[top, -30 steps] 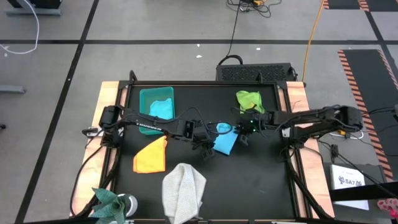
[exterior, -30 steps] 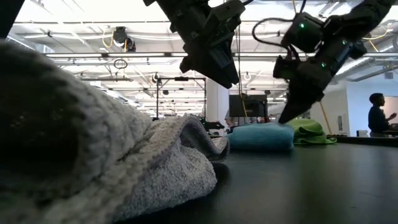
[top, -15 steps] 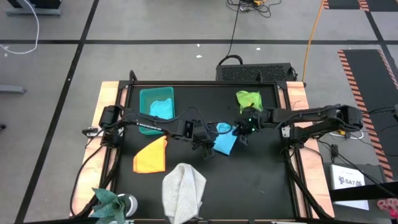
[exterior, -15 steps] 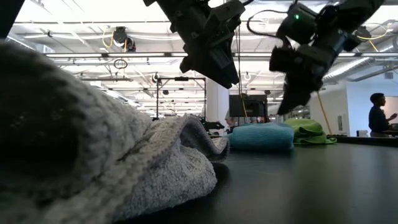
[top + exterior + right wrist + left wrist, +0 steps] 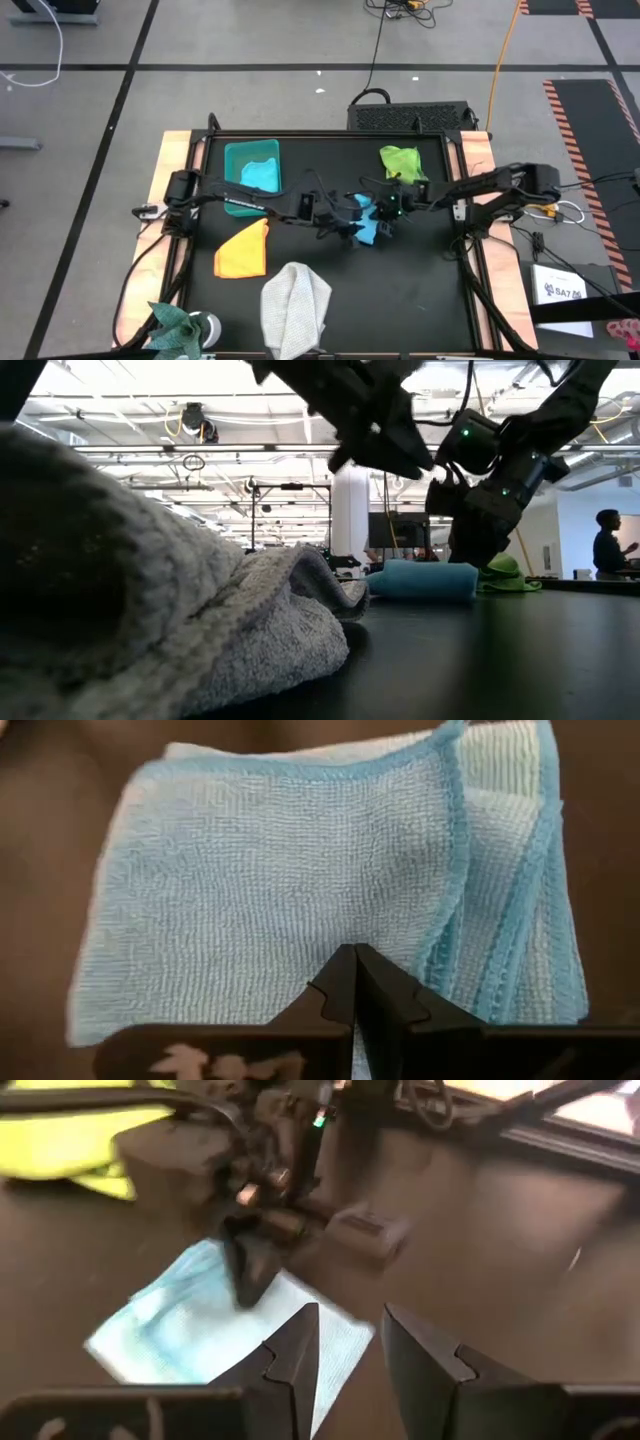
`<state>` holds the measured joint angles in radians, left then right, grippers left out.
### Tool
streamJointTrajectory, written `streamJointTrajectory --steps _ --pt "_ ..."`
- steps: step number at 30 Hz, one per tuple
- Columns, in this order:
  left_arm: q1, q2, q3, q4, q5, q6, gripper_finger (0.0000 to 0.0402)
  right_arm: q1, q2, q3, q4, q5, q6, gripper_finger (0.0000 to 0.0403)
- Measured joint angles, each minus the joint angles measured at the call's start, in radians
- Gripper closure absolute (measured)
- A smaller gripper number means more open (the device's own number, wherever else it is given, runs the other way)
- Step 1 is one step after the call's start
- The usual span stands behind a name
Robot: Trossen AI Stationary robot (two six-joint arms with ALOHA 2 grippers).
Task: Fold microfiber towels
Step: Fold the blue microfiber towel
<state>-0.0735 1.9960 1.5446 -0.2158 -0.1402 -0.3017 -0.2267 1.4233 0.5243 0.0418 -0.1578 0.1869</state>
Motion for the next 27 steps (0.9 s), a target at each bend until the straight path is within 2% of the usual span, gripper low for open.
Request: streamJointTrajectory --steps 3,9,20,24,27 --pt "0.002 0.054 -0.001 0.002 0.025 -0.048 0.0289 -0.009 0.004 0.000 0.005 0.000 -0.004 0.0402" --pt "-0.007 0.148 -0.002 0.138 0.075 -0.102 0.0289 -0.010 -0.019 -0.002 0.000 0.001 -0.004 0.0403" --pt "-0.015 0.258 -0.002 0.122 0.130 -0.176 0.0289 -0.010 -0.019 -0.001 -0.002 -0.002 0.010 0.0403" --pt "-0.013 0.250 -0.002 0.113 0.108 -0.190 0.0289 -0.010 -0.019 -0.001 -0.009 -0.003 0.010 0.0403" --pt "-0.013 0.195 -0.005 0.103 0.084 -0.138 0.0289 -0.010 -0.019 -0.001 -0.014 -0.003 0.009 0.0403"
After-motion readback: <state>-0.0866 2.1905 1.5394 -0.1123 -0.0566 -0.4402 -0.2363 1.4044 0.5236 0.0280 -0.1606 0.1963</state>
